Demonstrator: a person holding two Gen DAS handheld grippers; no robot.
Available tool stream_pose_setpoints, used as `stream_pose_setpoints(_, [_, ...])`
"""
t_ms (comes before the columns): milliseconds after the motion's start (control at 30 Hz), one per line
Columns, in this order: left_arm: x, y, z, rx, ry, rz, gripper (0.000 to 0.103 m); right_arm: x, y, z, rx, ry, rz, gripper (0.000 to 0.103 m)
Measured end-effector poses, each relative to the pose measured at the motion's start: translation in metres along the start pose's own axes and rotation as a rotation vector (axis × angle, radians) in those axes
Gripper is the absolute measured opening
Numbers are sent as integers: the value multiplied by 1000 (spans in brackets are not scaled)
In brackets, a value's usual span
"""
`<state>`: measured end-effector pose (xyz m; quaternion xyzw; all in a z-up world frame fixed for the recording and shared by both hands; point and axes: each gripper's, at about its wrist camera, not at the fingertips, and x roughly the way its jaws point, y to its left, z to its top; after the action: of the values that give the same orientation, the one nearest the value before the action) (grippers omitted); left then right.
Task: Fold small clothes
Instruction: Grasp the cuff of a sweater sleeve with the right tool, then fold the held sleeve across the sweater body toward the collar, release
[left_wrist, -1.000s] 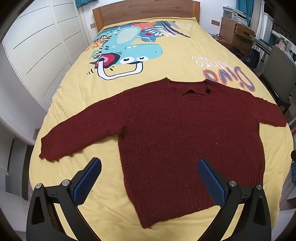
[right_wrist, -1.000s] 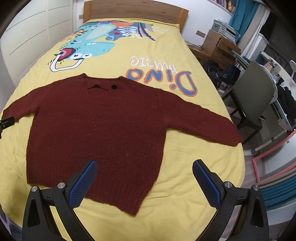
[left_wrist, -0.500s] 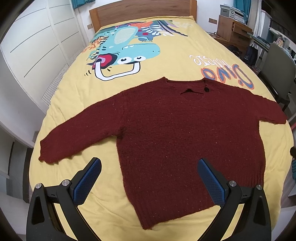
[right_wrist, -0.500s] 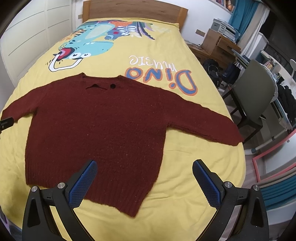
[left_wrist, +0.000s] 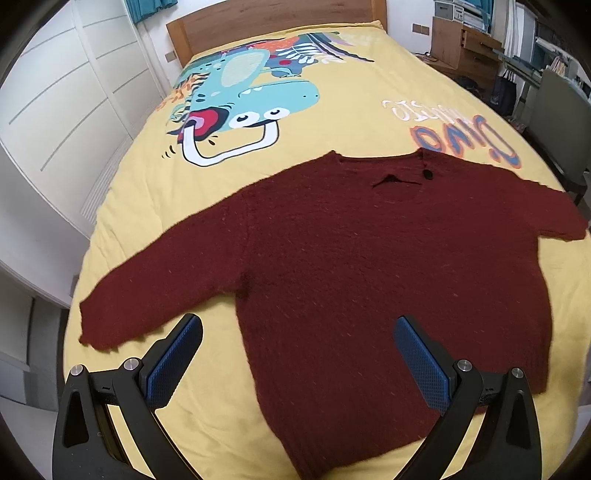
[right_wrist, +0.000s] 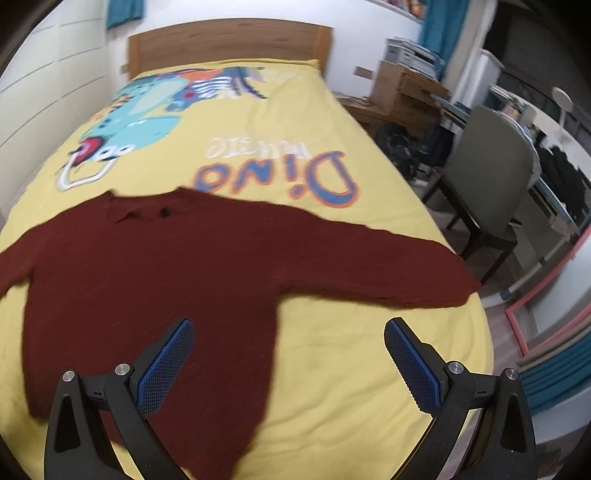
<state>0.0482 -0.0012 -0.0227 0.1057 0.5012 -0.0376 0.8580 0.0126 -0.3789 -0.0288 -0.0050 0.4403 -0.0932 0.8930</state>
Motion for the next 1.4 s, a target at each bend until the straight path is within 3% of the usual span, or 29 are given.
stream_pose_setpoints(200, [28, 6, 11, -19, 37, 24, 102, 81, -91, 25, 219, 82, -26, 103])
stream_pose_setpoints(400, [56, 10, 15, -23, 84, 34, 102, 175, -168, 20, 371, 257, -115, 103])
stream_pose_setpoints(600, [82, 16, 13, -52, 148, -3, 102, 222, -215, 3, 547, 341, -118, 103])
stream_pose_setpoints(700, [90, 16, 12, -44, 165, 8, 102, 232, -227, 0, 581, 332, -127, 103])
stream_pose_setpoints(867, [99, 17, 11, -38, 182, 19, 102, 247, -255, -7, 711, 321, -50, 102])
stream_pose_setpoints(967, [103, 17, 9, -40, 188, 21, 102, 254, -266, -11, 783, 325, -21, 90])
stream_pose_setpoints(1033, [106, 18, 9, -37, 192, 22, 102, 252, -271, -11, 809, 323, -32, 65])
stream_pose_setpoints(1067, [107, 18, 9, -35, 193, 26, 102, 250, -274, -10, 818, 328, -36, 58])
stream_pose_setpoints(1133, [109, 18, 8, -35, 197, 31, 102, 247, -276, -5, 804, 329, -14, 26])
stream_pose_setpoints(1167, [109, 19, 8, -36, 197, 30, 102, 244, -277, -1, 800, 321, 18, 17])
stream_pose_setpoints(1400, [111, 21, 6, -41, 196, 17, 102, 192, -249, 40, 661, 189, 93, 13])
